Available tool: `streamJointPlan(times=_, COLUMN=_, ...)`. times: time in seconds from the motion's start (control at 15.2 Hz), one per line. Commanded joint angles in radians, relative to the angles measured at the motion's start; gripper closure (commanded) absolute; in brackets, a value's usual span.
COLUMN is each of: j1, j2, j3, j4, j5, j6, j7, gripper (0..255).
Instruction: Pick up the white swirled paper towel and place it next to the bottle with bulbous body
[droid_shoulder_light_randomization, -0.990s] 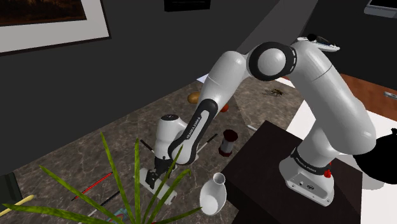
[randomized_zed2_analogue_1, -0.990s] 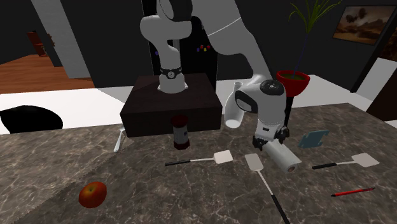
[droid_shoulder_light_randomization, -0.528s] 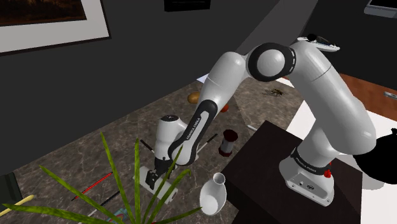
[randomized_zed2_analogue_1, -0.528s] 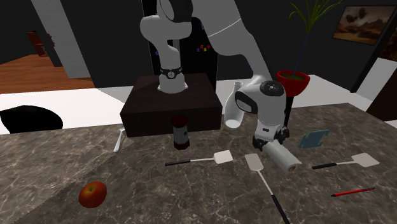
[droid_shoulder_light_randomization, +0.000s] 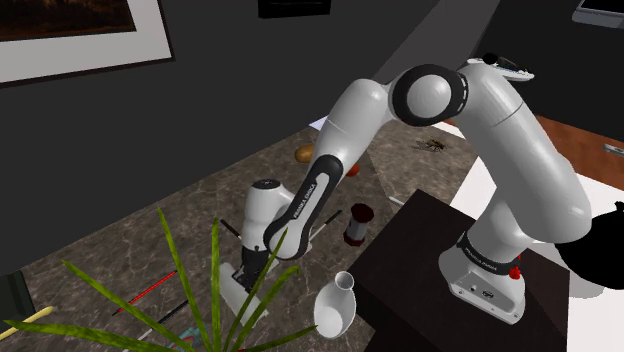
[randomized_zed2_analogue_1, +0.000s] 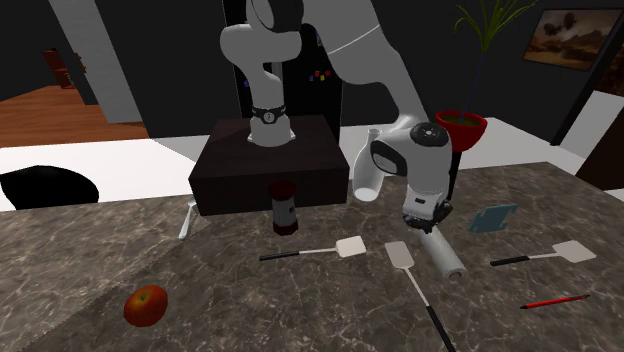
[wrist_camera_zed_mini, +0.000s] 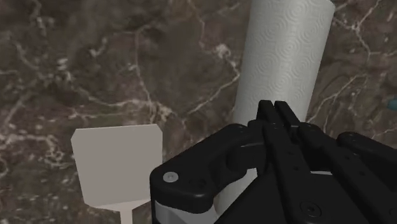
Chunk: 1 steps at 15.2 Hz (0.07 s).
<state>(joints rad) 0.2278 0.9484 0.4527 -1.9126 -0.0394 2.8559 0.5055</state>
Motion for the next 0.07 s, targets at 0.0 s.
streamJointPlan(times=0.0, j1=0.0, j2=0.011, j3=-0.006, j4=0.0, j5=0.0, j6=-0.001, j7=0.0, gripper=255)
